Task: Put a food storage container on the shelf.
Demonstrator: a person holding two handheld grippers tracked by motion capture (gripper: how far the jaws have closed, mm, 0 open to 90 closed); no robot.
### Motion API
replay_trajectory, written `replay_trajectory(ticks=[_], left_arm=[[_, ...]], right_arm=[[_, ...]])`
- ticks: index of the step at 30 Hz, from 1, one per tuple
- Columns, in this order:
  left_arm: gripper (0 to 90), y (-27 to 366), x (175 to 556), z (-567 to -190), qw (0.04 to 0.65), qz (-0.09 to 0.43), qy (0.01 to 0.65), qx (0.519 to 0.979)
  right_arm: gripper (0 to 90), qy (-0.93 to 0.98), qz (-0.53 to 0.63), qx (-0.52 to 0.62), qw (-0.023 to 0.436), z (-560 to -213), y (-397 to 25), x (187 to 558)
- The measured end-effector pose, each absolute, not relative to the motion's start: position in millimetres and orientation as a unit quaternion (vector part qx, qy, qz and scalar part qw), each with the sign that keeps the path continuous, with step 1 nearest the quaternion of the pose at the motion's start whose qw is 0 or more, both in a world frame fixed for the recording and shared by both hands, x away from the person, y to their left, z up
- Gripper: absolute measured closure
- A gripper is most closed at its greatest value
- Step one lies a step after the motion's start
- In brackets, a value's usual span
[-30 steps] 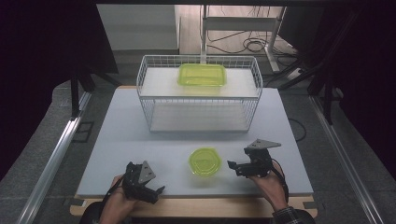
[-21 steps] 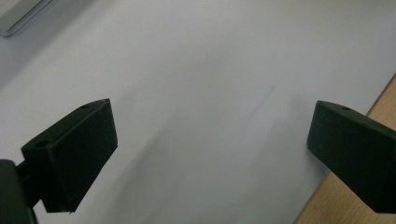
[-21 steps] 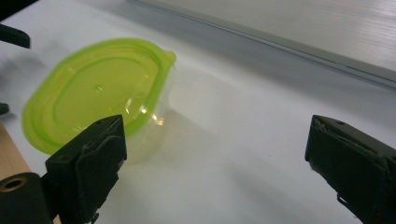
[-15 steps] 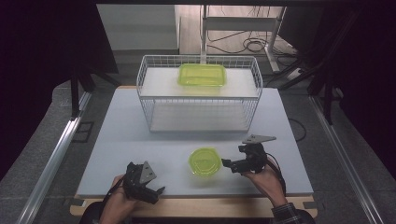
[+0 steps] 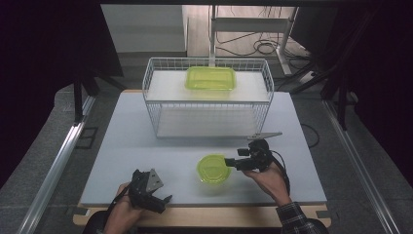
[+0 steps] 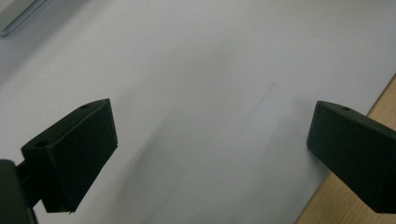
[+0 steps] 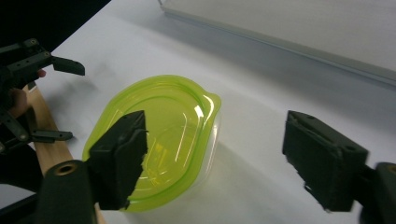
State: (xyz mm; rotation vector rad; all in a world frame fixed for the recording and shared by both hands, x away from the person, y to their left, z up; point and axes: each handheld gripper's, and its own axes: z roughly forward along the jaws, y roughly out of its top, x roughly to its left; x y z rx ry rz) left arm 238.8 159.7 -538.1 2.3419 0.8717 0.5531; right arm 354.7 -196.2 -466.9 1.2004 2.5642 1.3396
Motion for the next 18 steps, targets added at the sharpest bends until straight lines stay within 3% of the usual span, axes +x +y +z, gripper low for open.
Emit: replay_trajectory(ticks=[10, 18], left_arm=[[1.3, 159.3, 238.7, -538.3, 0.284, 0.207, 0.323, 0.879], [1.4, 159.1, 238.4, -538.4, 0.285, 0.206, 0.321, 0.879]], right_arm=[[49.8, 0.816, 0.415, 0.397, -0.064, -481.9, -193.4, 369.6], [62.9, 0.802, 0.407, 0.417, -0.13, -492.7, -192.6, 379.3]])
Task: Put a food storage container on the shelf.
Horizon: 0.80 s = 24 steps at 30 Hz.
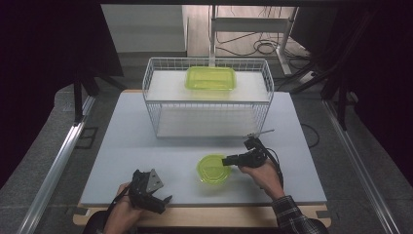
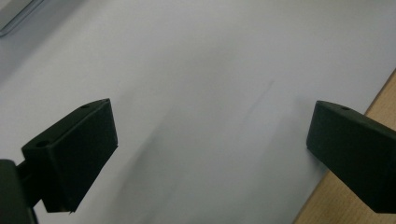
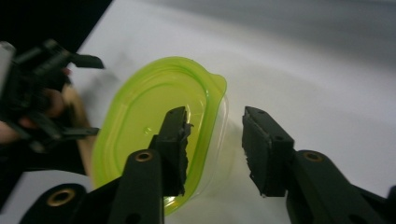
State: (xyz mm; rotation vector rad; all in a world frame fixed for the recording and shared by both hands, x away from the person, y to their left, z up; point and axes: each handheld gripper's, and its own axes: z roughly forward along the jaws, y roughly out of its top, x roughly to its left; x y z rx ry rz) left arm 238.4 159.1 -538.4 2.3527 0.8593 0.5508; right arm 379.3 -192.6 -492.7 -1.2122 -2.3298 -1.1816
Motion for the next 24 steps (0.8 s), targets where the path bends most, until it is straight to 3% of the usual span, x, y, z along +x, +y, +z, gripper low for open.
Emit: replay_trajectory(ticks=[7, 13, 24], left_arm=[[1.4, 158.8, 238.2, -538.5, 0.285, 0.206, 0.321, 0.879], [1.5, 158.8, 238.2, -538.3, 0.284, 0.207, 0.319, 0.88], [1.4, 159.6, 238.4, -537.4, 0.286, 0.207, 0.323, 0.878]], right_arm=[[79.0, -0.79, -0.404, -0.427, 0.173, -494.5, -194.5, 382.4], [80.9, -0.774, -0.41, -0.437, 0.204, -495.6, -195.3, 383.2], [81.0, -0.758, -0.435, -0.449, 0.188, -479.6, -206.0, 383.3]])
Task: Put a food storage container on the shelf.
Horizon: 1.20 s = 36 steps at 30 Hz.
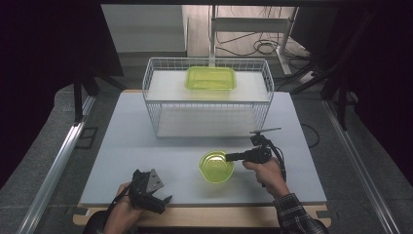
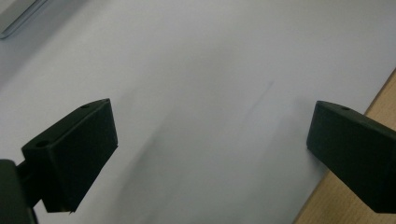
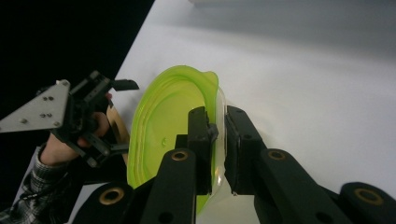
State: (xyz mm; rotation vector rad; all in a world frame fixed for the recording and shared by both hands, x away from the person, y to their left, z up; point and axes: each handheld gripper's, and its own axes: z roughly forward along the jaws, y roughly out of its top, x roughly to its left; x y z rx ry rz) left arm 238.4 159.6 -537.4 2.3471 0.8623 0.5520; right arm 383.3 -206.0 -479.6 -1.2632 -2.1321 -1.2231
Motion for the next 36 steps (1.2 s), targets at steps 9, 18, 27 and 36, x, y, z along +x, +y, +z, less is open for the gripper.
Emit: replay_trajectory(ticks=[9, 18, 27, 36], left_arm=[[1.3, 162.2, 239.3, -535.2, 0.304, 0.193, 0.339, 0.869], [0.9, 166.1, 240.3, -532.7, 0.321, 0.185, 0.347, 0.862], [0.4, 170.4, 240.9, -529.9, 0.35, 0.171, 0.357, 0.849], [0.6, 172.2, 241.0, -528.3, 0.364, 0.166, 0.362, 0.842]], right_arm=[[81.1, -0.748, -0.457, -0.446, 0.183, -462.8, -209.8, 384.3], [81.1, -0.74, -0.472, -0.445, 0.178, -445.1, -212.1, 385.8], [81.1, -0.734, -0.484, -0.445, 0.171, -430.4, -213.4, 388.0], [81.1, -0.725, -0.492, -0.449, 0.174, -420.6, -214.4, 390.9]])
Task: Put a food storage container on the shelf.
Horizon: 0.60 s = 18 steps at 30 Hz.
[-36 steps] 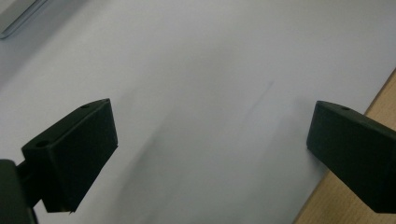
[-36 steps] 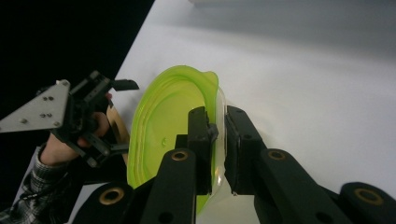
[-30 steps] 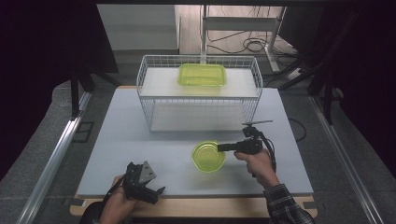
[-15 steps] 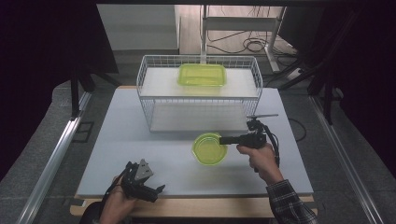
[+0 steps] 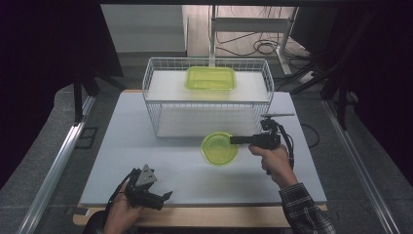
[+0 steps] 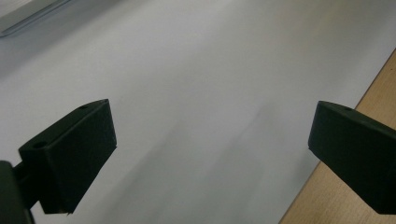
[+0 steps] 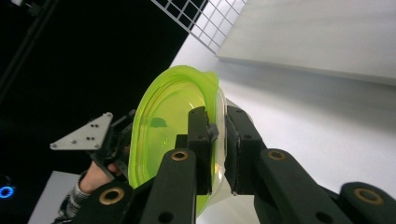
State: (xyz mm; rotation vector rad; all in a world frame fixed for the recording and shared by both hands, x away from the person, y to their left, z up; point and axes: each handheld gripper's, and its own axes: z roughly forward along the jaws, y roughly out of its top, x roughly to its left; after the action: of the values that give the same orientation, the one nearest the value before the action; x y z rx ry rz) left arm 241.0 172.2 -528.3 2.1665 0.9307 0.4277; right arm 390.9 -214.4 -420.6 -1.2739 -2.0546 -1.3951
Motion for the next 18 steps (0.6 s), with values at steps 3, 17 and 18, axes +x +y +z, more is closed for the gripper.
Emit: replay_trajectory(ticks=[3, 17, 18], left_arm=[[0.6, 172.3, 240.9, -528.3, 0.363, 0.168, 0.362, 0.842], [0.1, 173.4, 241.1, -527.0, 0.366, 0.165, 0.364, 0.84], [0.1, 173.4, 241.4, -527.0, 0.365, 0.165, 0.363, 0.841]], right_arm=[[81.1, -0.72, -0.497, -0.451, 0.175, -417.1, -215.9, 392.8], [81.1, -0.711, -0.517, -0.447, 0.164, -383.7, -215.2, 399.7], [81.1, -0.71, -0.521, -0.446, 0.163, -377.5, -214.4, 401.5]])
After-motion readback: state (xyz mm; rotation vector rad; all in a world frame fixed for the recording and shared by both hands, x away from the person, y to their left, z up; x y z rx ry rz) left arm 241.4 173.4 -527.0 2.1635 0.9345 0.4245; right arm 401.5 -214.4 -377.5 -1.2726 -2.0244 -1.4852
